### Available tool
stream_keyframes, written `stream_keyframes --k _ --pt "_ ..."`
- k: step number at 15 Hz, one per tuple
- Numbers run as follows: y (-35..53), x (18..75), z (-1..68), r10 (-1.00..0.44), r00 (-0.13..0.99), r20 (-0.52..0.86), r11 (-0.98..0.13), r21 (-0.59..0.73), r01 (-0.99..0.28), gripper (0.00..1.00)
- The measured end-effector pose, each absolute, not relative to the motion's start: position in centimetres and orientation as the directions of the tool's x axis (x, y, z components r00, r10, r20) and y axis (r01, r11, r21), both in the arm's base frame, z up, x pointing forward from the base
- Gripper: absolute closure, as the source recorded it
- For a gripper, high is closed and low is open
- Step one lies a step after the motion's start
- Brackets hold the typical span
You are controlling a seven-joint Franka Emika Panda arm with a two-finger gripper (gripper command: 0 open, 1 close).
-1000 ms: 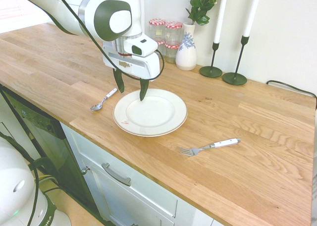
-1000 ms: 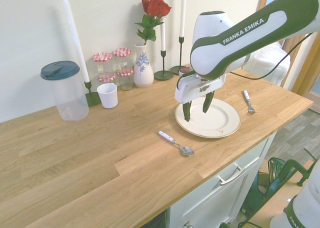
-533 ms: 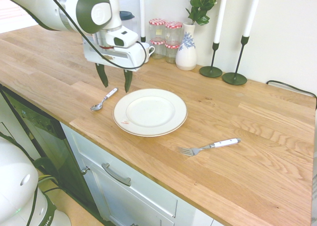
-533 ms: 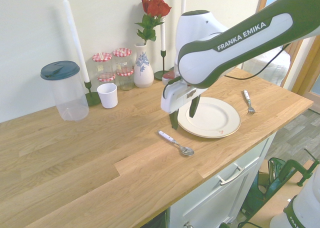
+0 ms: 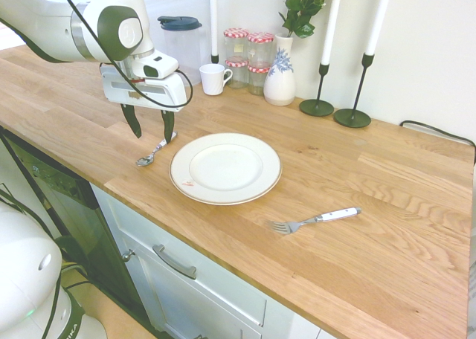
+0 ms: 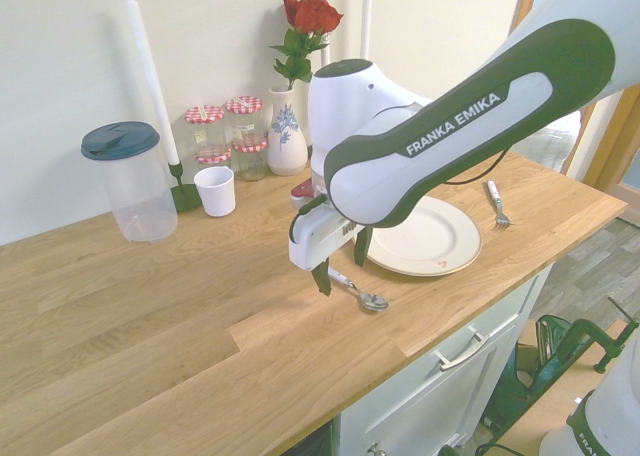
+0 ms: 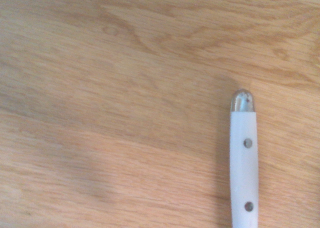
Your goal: Put the spoon into the plate
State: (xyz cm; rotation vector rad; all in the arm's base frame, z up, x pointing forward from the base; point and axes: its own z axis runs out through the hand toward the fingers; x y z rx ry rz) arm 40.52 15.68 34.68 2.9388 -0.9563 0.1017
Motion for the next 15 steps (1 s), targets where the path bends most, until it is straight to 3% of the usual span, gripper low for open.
stream_keyframes --k 3,4,15 --pt "15.9 41.1 34.2 -0.607 0.792 0.07 -0.793 0.025 -0.609 0.0" --pt "15.9 41.2 34.0 -0.61 0.789 0.069 -0.79 0.024 -0.613 1.0" --pt "16.3 43.4 32.8 -0.625 0.778 0.061 -0.779 0.005 -0.627 1.0"
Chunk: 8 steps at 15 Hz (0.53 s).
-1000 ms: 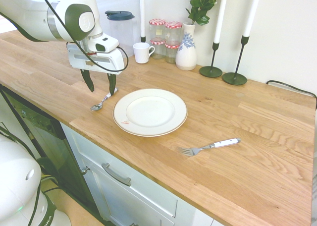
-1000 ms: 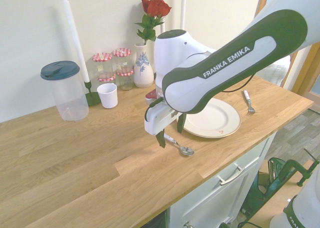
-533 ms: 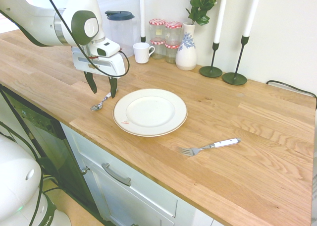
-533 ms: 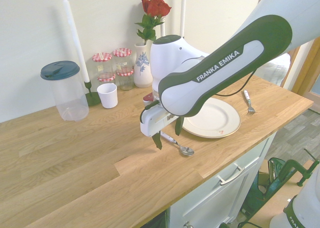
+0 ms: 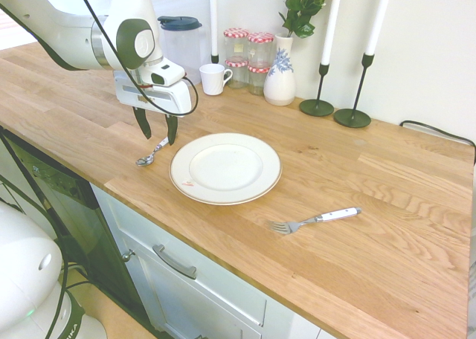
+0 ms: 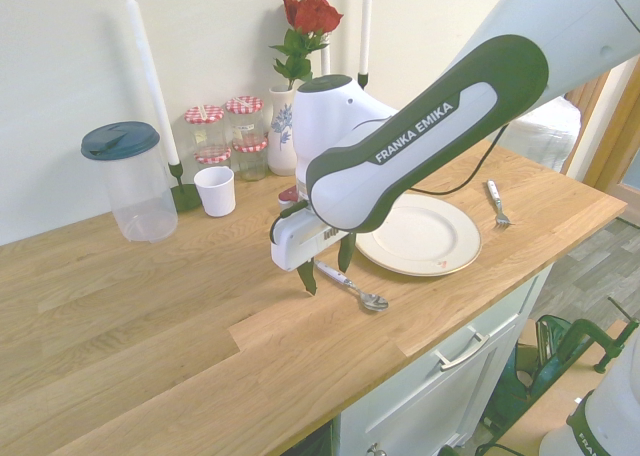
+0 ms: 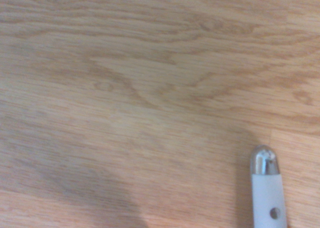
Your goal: Put the spoon into the plate
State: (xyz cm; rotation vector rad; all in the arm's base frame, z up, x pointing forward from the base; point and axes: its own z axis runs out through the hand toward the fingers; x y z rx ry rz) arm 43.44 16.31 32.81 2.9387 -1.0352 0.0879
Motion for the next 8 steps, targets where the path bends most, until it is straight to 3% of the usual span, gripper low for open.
stream_keyframes --k 8 --pt "17.8 44.0 32.7 -0.618 0.783 0.064 -0.785 0.001 -0.62 1.0"
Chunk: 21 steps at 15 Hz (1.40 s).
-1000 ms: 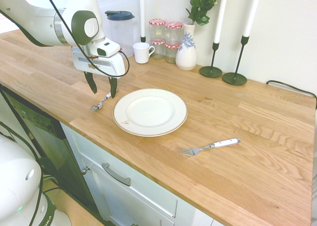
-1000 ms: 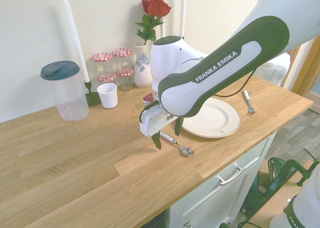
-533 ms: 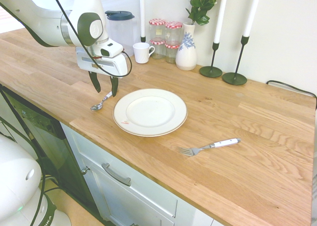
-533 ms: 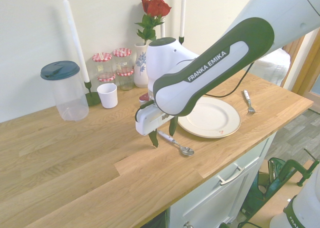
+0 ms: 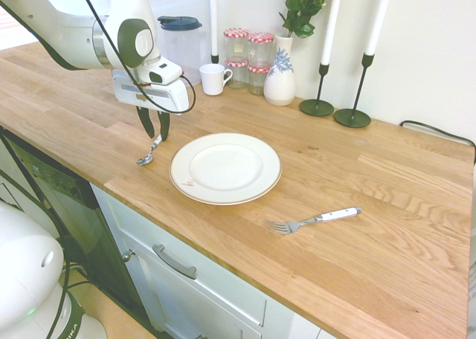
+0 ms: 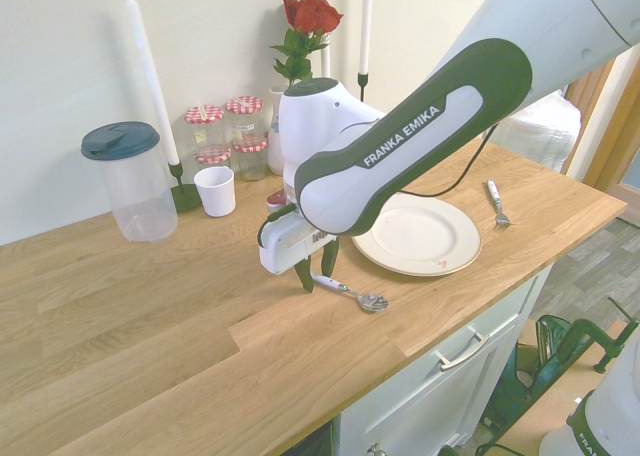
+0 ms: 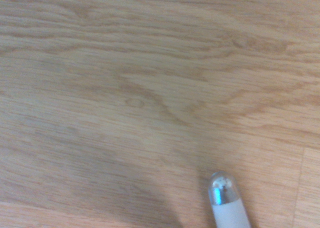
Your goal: Put the spoon into the plate
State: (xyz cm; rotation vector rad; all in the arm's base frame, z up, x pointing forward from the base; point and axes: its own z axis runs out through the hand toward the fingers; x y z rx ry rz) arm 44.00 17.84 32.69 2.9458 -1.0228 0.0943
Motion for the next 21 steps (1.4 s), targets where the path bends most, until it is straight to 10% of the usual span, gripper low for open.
stream_keyframes --k 21 --pt "10.4 47.3 42.2 -0.726 0.68 0.103 -0.688 -0.091 -0.72 1.0"
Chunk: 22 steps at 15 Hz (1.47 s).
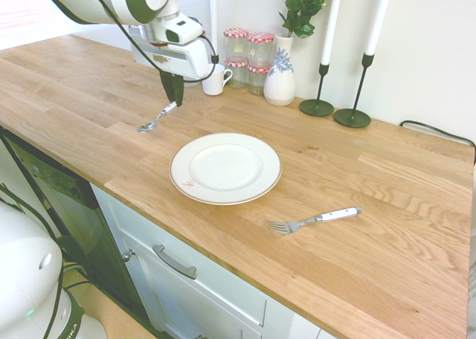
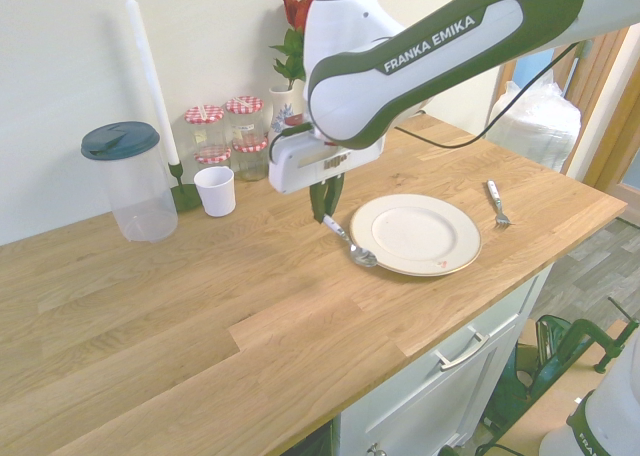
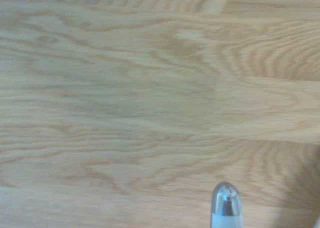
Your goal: Put the spoon into the plate
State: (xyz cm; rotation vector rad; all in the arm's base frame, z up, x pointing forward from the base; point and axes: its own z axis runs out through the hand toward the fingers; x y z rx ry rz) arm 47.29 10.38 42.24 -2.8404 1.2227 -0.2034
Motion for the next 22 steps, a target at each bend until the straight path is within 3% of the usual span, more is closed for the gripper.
stream_keyframes --k 4,10,21,22 --pt "0.3 47.6 43.0 -0.789 0.607 0.09 -0.613 -0.054 -0.789 1.0" --pt "-7.6 47.0 42.1 -0.821 0.564 0.085 -0.568 -0.041 -0.822 1.0" --pt "-10.2 47.4 36.3 -0.818 0.572 0.061 -0.573 -0.009 -0.819 1.0" --pt "-10.1 47.2 36.1 -0.818 0.573 0.058 -0.574 -0.007 -0.819 0.0"
